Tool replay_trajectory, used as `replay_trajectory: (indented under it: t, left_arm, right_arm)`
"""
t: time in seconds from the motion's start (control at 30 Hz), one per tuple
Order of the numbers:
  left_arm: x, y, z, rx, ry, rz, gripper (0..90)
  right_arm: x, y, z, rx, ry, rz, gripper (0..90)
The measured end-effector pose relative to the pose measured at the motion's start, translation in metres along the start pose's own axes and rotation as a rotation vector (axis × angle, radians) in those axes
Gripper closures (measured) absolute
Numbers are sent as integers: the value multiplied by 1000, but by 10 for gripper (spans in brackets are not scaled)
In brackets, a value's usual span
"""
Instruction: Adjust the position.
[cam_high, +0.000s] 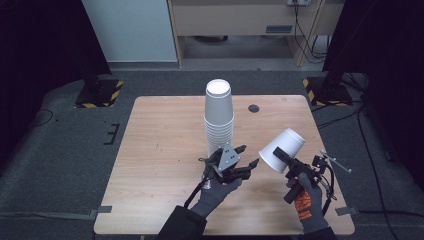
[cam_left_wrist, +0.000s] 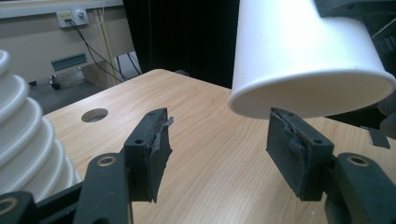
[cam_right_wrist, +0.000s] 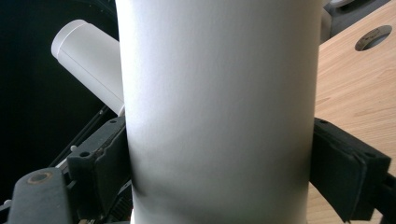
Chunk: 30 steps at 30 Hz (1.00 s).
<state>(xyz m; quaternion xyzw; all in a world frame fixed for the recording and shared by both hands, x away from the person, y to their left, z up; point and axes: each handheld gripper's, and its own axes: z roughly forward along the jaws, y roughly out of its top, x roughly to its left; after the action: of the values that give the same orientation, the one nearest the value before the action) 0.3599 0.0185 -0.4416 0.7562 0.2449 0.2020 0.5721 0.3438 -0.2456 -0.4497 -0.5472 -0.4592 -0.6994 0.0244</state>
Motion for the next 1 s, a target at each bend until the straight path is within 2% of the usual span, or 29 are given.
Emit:
replay_trajectory:
  t: [0.43, 0.77, 1.0]
  left_arm:
    - [-5, -2, 21, -13, -1, 1, 408]
    - [-4, -2, 28, -34, 2, -6, 432]
    - [-4, -2, 32, -58, 6, -1, 482]
  right_arm:
    - [-1, -2, 1, 2, -7, 12, 143]
    - [0, -4, 3, 16, 0, 16, 143]
    - [1, -7, 6, 29, 1, 20, 142]
